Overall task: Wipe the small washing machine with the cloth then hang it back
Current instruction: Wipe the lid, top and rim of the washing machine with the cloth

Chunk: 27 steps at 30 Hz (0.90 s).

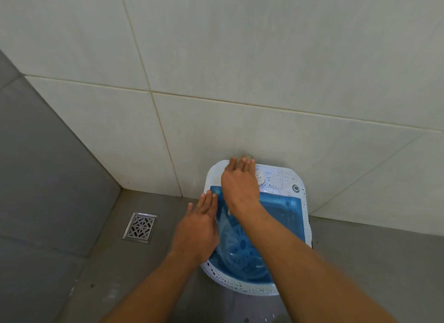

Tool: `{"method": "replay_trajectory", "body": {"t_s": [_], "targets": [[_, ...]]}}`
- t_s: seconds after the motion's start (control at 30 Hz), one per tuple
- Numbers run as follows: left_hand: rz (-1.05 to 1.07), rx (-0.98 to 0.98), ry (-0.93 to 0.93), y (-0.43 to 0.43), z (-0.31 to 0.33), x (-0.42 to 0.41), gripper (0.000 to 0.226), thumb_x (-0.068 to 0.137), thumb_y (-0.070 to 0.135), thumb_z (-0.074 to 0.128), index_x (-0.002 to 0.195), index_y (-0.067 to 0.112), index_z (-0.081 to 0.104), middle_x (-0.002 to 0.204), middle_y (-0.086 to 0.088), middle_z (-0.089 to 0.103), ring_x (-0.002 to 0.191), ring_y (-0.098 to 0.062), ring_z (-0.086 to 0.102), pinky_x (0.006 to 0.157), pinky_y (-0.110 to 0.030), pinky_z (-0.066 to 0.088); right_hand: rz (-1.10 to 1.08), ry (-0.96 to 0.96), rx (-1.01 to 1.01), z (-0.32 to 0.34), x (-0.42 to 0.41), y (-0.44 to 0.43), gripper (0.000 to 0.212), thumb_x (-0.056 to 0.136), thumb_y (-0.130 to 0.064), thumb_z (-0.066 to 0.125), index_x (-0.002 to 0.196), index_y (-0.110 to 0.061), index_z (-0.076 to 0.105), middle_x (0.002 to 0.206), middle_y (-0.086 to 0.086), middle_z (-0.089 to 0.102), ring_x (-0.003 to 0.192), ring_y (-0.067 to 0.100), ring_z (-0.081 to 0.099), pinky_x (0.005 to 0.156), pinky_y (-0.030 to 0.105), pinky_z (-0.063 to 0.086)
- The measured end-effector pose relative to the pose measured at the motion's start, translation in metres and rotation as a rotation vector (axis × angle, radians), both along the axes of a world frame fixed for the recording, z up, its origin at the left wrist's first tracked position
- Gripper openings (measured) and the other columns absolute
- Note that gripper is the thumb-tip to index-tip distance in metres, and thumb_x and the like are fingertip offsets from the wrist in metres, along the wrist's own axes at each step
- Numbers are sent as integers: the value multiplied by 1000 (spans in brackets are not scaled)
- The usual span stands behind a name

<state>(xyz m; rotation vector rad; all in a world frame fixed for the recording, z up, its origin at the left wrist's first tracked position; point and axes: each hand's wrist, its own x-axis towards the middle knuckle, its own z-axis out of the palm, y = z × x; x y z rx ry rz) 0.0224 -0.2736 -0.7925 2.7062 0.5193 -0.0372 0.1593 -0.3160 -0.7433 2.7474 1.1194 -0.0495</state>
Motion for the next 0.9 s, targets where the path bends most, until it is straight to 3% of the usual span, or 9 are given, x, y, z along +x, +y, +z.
{"method": "replay_trajectory", "body": {"t_s": [0.23, 0.37, 0.53, 0.6, 0.7, 0.9], "targets": [[18, -9, 3, 0, 2, 1, 77, 83, 41, -4, 155, 16, 8, 161, 1, 5, 150, -15, 7, 120, -37, 6, 118, 78, 118, -14, -23, -35, 58, 100, -7, 32, 148, 11, 5, 151, 40, 15, 143, 47, 15, 120, 50, 4], [10, 6, 8, 0, 1, 0, 76, 83, 41, -3, 155, 16, 8, 162, 0, 5, 149, -14, 4, 118, -35, 3, 160, 126, 143, -20, -36, -58, 65, 97, -2, 37, 150, 6, 1, 154, 35, 8, 146, 44, 7, 119, 47, 1], [13, 9, 12, -1, 2, 0, 72, 86, 38, -2, 155, 16, 4, 160, 2, -2, 149, -13, 1, 118, -34, 1, 236, 129, 304, -40, -24, -66, 69, 86, 2, 50, 150, 1, 23, 155, 28, 20, 146, 39, 13, 119, 44, 11], [18, 2, -1, 0, 1, 0, 60, 97, 31, 13, 155, 15, 5, 161, 1, 0, 150, -14, 2, 118, -35, 1, 262, 174, 324, -39, -16, -57, 66, 89, -1, 45, 151, -1, 21, 158, 24, 13, 148, 36, 7, 121, 48, 12], [11, 8, 3, -1, -1, 0, 59, 102, 29, 25, 155, 16, 2, 162, 0, 0, 149, -13, 1, 119, -36, 3, 251, 259, 327, -28, -1, -35, 68, 92, -6, 40, 153, -7, 9, 162, 16, -2, 149, 27, -7, 121, 39, -2], [-7, -8, 24, -1, 4, -1, 60, 100, 20, 25, 155, 13, 2, 163, -3, -2, 150, -17, 0, 122, -41, 5, 381, 304, 238, -15, 19, 1, 67, 91, -15, 55, 151, -12, 25, 162, 7, 10, 150, 22, -1, 121, 40, 0]]}}
